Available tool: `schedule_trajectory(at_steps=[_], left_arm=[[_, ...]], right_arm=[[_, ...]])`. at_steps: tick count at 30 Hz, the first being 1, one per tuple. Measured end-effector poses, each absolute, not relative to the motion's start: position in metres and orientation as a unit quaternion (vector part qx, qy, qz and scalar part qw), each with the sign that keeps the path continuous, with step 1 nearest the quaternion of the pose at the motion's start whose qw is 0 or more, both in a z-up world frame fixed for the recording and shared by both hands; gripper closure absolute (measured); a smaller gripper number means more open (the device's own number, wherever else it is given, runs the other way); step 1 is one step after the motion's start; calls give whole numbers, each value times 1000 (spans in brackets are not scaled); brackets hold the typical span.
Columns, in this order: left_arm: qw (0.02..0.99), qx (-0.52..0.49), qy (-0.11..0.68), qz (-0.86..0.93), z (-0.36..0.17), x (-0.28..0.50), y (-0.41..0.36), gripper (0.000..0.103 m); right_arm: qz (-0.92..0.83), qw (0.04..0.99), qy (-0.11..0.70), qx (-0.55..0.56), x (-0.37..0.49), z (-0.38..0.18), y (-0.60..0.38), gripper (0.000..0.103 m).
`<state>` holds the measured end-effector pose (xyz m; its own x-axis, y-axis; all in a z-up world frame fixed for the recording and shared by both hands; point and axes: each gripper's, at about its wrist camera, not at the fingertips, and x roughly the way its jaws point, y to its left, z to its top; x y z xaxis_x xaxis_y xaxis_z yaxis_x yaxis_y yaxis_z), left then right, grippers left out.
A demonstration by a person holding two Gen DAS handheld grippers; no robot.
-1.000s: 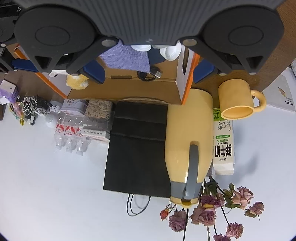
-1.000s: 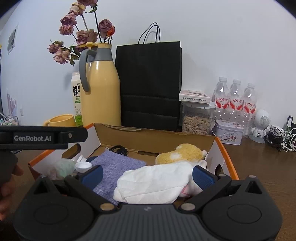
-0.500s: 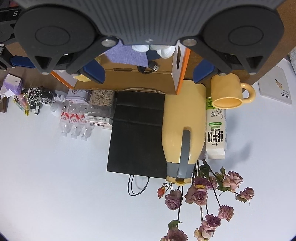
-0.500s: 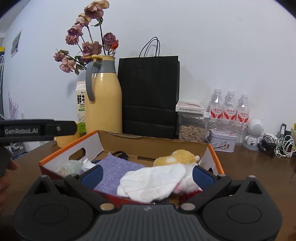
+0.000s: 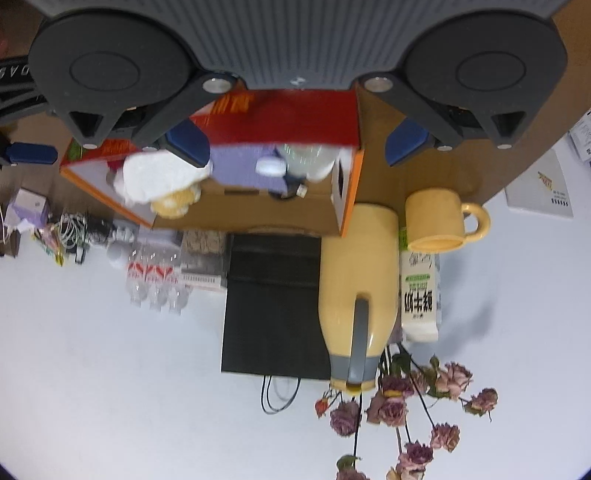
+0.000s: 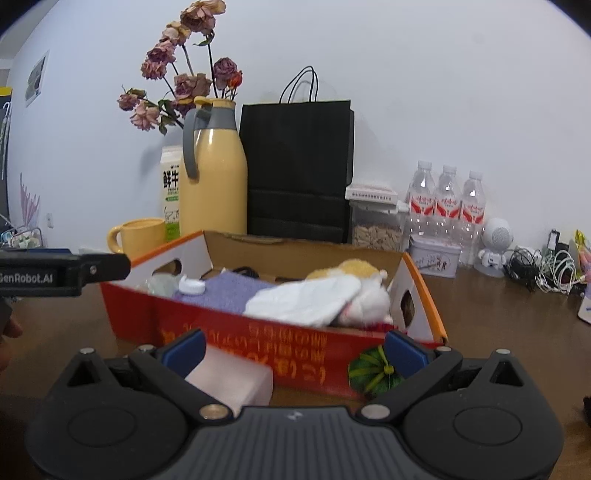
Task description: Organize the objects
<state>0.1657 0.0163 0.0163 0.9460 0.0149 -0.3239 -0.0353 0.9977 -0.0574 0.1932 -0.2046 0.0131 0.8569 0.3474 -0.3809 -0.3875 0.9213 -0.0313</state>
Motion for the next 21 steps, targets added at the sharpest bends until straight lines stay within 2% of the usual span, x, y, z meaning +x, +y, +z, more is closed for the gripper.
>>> schedule_trajectory(at_steps=[16, 19, 21], left_arm=[[971, -55, 230, 26, -10, 148, 30, 0], [969, -59, 238, 27, -11, 149, 31, 0], [968, -63, 240, 27, -12, 148, 33, 0]], right_arm=[[178, 951, 246, -59, 176, -10, -218, 0], [166, 951, 253, -56, 179, -11, -222, 3], [159, 951, 259, -49, 182, -12, -226, 8]])
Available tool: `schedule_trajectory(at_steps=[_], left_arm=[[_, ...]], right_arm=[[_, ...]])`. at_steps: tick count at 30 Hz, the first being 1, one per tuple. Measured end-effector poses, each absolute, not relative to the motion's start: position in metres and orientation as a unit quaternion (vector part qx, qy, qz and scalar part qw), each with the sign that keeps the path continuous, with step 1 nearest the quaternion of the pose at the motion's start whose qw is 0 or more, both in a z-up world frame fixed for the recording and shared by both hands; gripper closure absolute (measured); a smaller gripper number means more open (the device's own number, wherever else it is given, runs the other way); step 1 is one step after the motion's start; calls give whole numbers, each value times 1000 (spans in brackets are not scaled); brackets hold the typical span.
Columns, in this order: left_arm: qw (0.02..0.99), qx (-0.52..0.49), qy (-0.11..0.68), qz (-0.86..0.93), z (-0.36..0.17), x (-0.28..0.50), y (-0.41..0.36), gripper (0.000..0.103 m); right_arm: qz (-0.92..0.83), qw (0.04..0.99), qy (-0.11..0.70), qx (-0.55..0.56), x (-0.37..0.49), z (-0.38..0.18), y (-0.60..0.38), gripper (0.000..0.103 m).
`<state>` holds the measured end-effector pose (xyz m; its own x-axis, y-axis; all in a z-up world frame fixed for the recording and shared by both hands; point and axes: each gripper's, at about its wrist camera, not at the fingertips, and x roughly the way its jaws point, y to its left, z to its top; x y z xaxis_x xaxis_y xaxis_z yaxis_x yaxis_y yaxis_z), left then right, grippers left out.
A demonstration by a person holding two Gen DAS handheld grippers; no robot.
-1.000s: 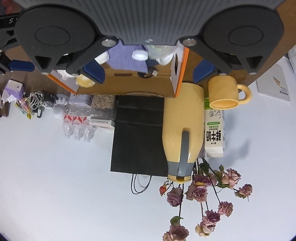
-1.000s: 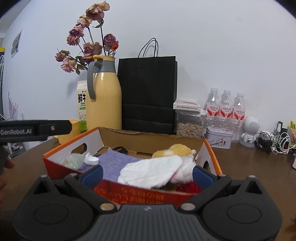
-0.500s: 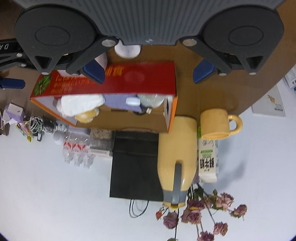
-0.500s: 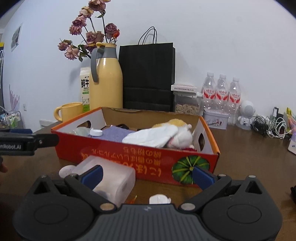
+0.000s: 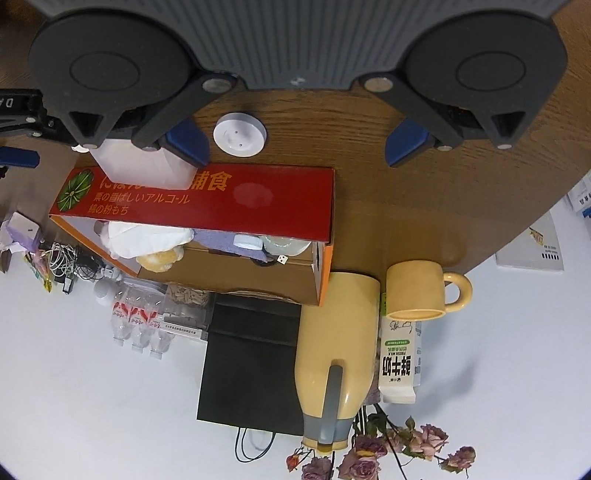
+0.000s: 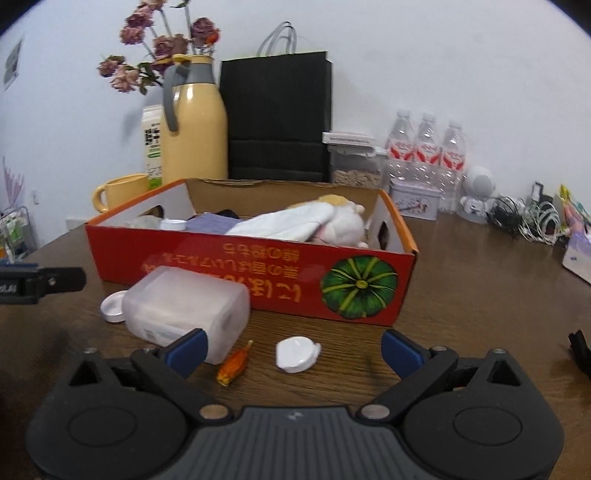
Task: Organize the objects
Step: 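Grasp a white cap with the right tool while the left tool grasps another white cap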
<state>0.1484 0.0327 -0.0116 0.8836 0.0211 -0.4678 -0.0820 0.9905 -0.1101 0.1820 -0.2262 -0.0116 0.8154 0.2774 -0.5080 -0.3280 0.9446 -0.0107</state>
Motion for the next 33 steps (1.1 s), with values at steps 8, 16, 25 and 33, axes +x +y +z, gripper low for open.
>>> schedule_trajectory(at_steps=[8, 16, 25, 33], left_arm=[[966, -70, 247, 24, -13, 150, 35, 0], [963, -70, 260, 29, -16, 153, 35, 0], [956, -56, 284, 37, -22, 161, 30, 0], [946, -16, 321, 32, -32, 179, 15, 0]], right_arm=[[165, 936, 307, -54, 207, -22, -227, 52], [182, 931, 311, -50, 210, -23, -227, 78], [174, 944, 275, -51, 198, -16, -228, 78], [184, 948, 253, -57, 190, -12, -225, 78]])
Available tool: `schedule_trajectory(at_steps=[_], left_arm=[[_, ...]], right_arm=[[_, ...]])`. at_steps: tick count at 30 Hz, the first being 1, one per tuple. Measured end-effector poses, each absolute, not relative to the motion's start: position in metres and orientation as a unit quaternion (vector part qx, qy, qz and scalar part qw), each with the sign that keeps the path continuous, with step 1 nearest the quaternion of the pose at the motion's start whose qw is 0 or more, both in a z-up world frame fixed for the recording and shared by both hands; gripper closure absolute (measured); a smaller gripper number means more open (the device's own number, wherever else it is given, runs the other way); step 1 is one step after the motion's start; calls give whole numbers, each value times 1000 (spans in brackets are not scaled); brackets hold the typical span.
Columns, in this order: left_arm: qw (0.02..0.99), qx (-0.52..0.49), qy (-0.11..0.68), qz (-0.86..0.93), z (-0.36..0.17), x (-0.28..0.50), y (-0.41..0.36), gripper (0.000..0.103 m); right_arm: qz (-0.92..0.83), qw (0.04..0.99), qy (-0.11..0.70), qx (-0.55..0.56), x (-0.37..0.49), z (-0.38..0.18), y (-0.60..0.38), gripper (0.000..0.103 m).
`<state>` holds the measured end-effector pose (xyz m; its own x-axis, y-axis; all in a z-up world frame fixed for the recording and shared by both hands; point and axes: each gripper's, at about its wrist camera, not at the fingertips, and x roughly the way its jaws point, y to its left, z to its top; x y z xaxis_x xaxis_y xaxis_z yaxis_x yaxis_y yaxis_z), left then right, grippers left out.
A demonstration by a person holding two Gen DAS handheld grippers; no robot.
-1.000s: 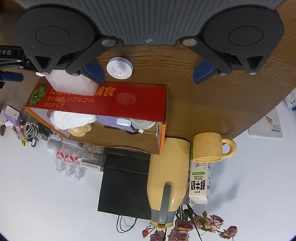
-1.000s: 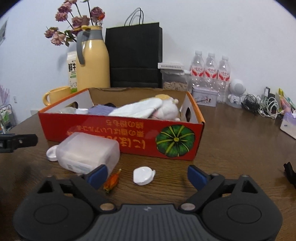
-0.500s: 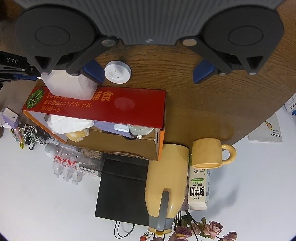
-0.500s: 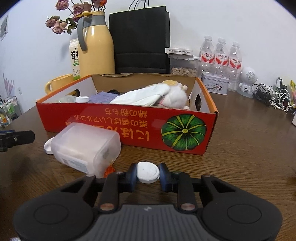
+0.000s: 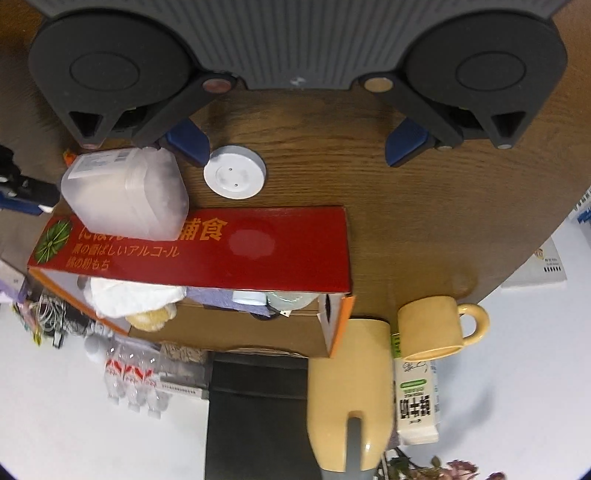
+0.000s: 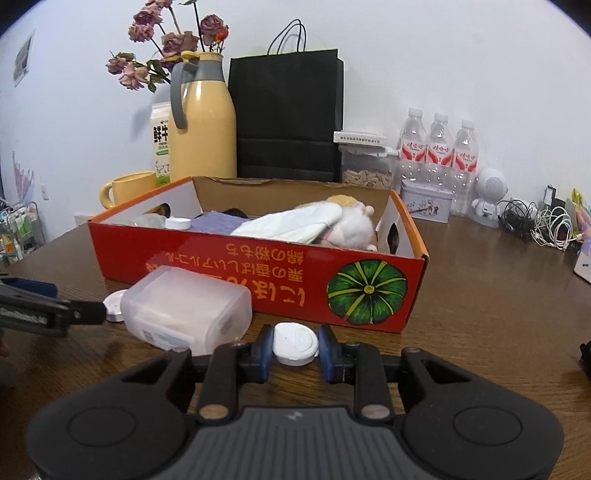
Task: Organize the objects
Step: 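Grasp a white cap with the right tool while the left tool grasps another white cap, then carry both white caps into the box and open both tools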
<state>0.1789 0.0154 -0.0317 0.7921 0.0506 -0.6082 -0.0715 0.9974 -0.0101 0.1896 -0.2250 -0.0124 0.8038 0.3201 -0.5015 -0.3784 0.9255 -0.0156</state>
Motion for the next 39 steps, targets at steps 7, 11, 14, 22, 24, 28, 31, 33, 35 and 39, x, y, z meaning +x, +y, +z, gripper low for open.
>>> schedule_trajectory(at_steps=[7, 11, 14, 22, 24, 28, 31, 33, 35, 39], left_arm=[[940, -1, 339, 33, -36, 198, 6, 0], [942, 1, 336, 19, -36, 201, 3, 7], [943, 6, 333, 10, -35, 202, -1, 18], [948, 5, 317, -10, -31, 197, -9, 63], [949, -2, 316, -11, -31, 196, -8, 63], [951, -11, 309, -6, -28, 192, -4, 63], [954, -15, 300, -3, -25, 188, -3, 63], [956, -17, 293, -1, -23, 185, -2, 63], [960, -21, 281, 3, -18, 180, -1, 63], [966, -25, 257, -1, -4, 172, 1, 63]], right_arm=[[189, 949, 245, -58, 186, -12, -225, 79], [192, 949, 243, -59, 185, -12, -224, 79], [193, 949, 242, -60, 184, -12, -224, 78], [192, 949, 242, -60, 184, -12, -224, 79], [192, 949, 242, -60, 184, -12, -224, 79], [190, 950, 240, -61, 184, -12, -223, 79], [189, 951, 238, -62, 183, -12, -223, 79], [188, 951, 236, -62, 182, -11, -224, 79], [185, 953, 234, -61, 181, -11, -224, 79], [184, 956, 221, -59, 177, -6, -223, 79]])
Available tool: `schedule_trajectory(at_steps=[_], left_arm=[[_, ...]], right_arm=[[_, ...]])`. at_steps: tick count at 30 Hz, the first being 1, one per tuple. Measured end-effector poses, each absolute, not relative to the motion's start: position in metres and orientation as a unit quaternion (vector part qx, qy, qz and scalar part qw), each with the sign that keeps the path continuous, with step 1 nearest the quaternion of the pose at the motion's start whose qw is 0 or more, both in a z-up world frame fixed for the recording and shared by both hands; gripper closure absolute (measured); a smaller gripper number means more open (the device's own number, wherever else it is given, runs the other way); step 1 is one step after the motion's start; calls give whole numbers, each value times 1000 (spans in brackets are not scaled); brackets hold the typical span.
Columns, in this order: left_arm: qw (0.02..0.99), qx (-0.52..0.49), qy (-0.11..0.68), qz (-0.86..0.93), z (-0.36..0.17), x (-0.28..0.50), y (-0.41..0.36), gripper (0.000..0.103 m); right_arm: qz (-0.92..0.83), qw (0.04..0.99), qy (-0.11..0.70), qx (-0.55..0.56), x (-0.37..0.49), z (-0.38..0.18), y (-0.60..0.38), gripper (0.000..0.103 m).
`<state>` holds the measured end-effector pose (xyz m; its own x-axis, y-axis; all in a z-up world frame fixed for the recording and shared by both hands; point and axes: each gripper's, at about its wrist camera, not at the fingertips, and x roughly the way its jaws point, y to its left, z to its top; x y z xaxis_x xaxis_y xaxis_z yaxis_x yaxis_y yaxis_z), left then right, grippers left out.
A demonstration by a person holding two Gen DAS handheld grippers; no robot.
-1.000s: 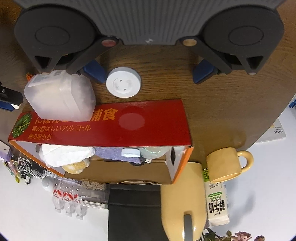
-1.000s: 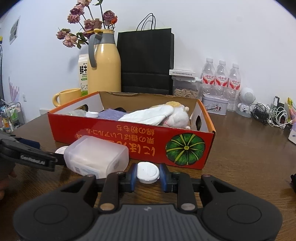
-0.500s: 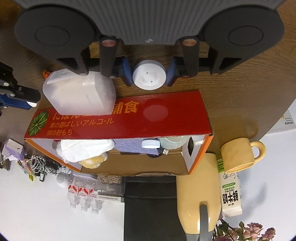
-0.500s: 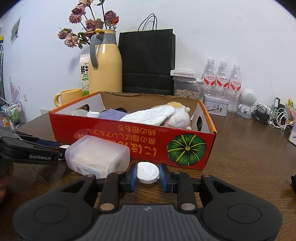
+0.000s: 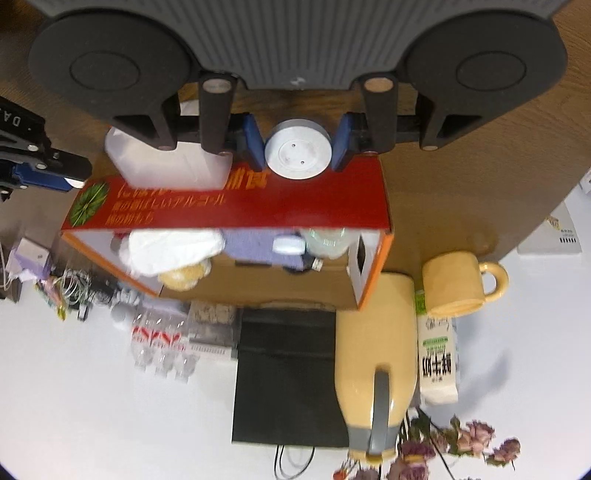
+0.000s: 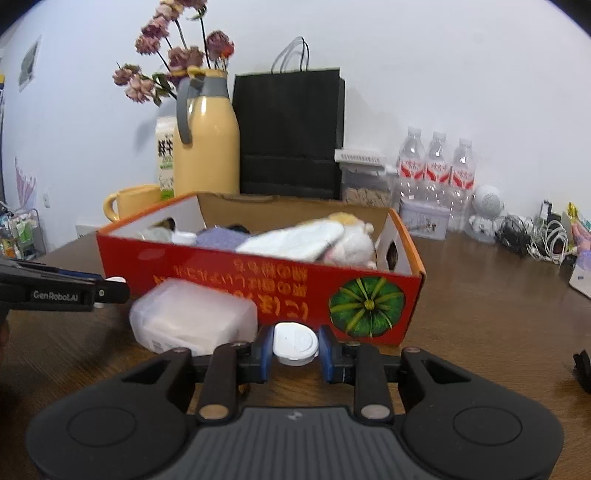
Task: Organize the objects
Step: 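Carry both white caps into the box and open both tools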
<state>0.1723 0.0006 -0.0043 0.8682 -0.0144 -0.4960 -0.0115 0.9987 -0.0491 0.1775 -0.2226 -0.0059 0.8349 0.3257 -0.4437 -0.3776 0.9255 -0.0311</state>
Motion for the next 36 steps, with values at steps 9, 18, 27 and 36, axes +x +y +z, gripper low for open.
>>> schedule_trajectory(at_steps=[9, 18, 27, 36], left_arm=[[978, -22, 207, -20, 37, 184, -6, 63], [980, -26, 195, -22, 57, 235, -3, 63], [980, -34, 196, -13, 55, 294, 9, 62], [976, -28, 215, -11, 38, 312, 14, 62]], right_arm=[[204, 960, 184, -53, 192, 28, -208, 79], [219, 958, 170, -68, 238, 51, -174, 79], [228, 955, 181, -63, 295, 47, -147, 78], [221, 950, 213, -53, 322, 27, -152, 78]])
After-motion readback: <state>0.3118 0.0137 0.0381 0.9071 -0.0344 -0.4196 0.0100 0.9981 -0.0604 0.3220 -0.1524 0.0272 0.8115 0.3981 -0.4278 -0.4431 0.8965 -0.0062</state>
